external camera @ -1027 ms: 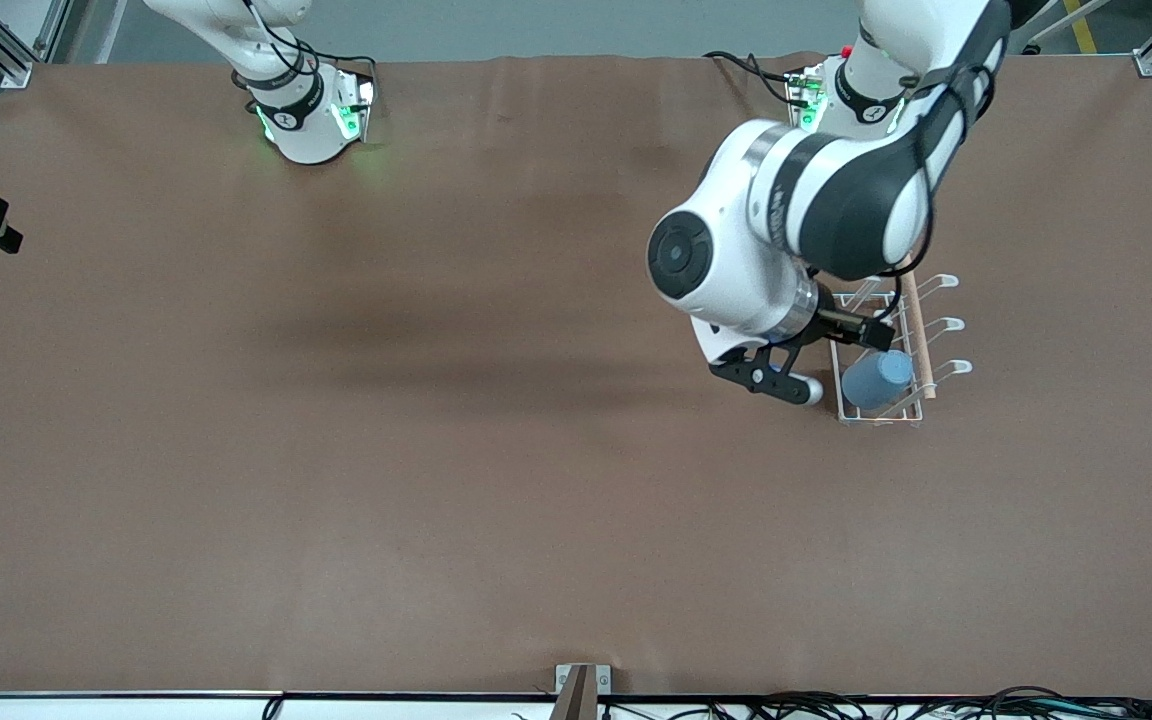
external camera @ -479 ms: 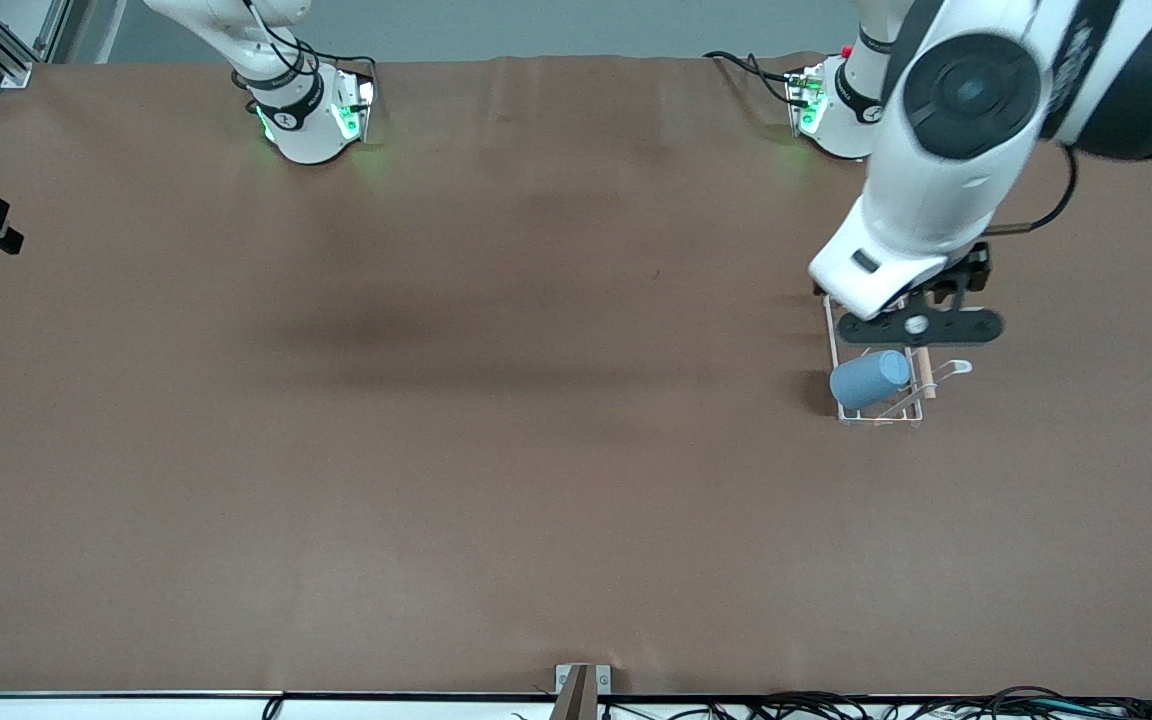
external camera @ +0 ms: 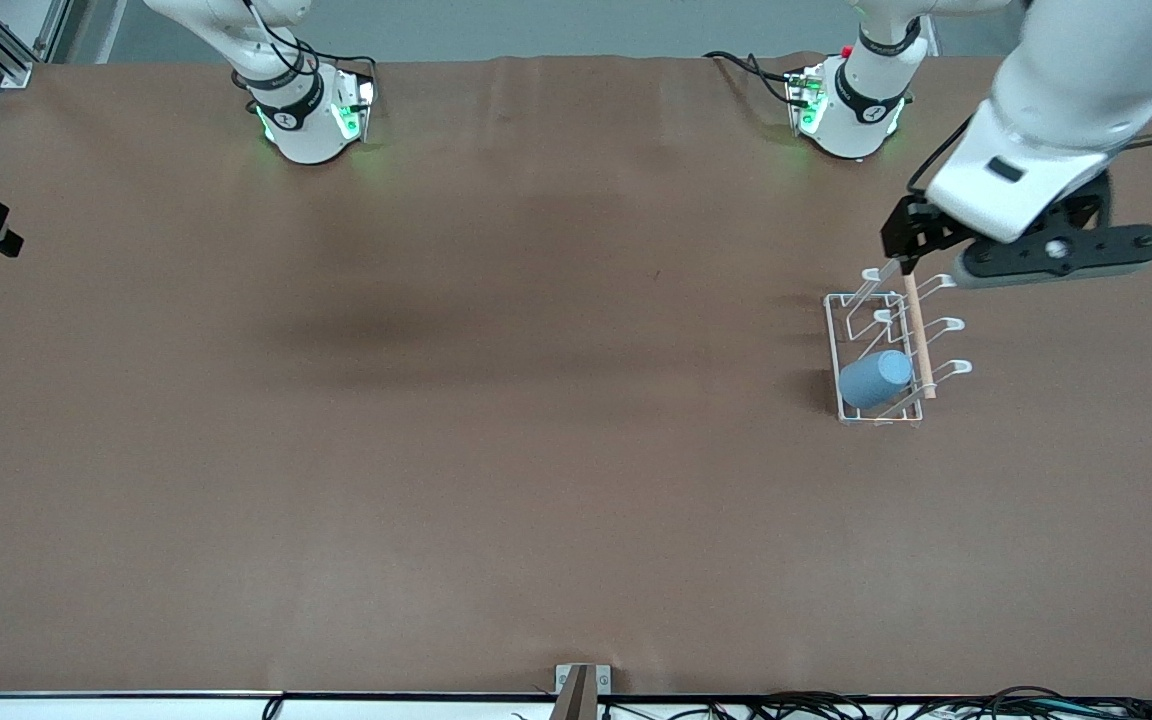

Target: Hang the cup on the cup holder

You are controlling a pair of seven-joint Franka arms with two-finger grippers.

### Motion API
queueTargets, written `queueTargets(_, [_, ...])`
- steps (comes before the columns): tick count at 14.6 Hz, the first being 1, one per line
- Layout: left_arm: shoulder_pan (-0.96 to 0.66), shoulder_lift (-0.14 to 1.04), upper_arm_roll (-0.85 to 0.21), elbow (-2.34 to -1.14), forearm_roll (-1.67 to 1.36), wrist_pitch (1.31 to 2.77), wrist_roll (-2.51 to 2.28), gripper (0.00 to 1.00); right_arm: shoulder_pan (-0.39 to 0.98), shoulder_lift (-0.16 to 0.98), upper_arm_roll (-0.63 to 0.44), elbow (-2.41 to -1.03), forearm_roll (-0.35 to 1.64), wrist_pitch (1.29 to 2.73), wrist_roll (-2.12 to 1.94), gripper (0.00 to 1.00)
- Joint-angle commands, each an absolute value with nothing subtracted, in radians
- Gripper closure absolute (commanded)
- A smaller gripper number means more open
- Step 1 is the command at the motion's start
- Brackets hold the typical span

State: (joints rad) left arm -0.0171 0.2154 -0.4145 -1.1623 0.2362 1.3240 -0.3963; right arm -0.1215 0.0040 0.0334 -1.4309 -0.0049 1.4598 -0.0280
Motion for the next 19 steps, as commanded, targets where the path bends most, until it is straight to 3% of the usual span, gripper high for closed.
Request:
queueTargets(1, [0.029, 0.173, -0.416, -1.190, 0.178, 1.339, -0.397, 0.00, -0.138, -0.011, 0.052, -1.448, -0.009, 1.468, -0.008, 0.00])
queueTargets(7, [0.031, 0.170, -0.411, -1.193, 0.161, 1.339, -0.359, 0.00, -0.138, -0.011, 0.054, -1.448, -0.009, 1.466, -0.009, 0.00])
queueTargets(11, [0.005, 0.109, -0.281, -1.267, 0.097, 1.362, -0.269, 0.00, -0.140, -0.009, 0.054, -1.448, -0.009, 1.466, -0.009, 0.00])
queueTargets(19, [0.003, -0.040, -0.140, -1.528, 0.026, 1.465, -0.164, 0.00, -0.140, -0.009, 0.054, -1.448, -0.009, 1.463, -0.011, 0.00])
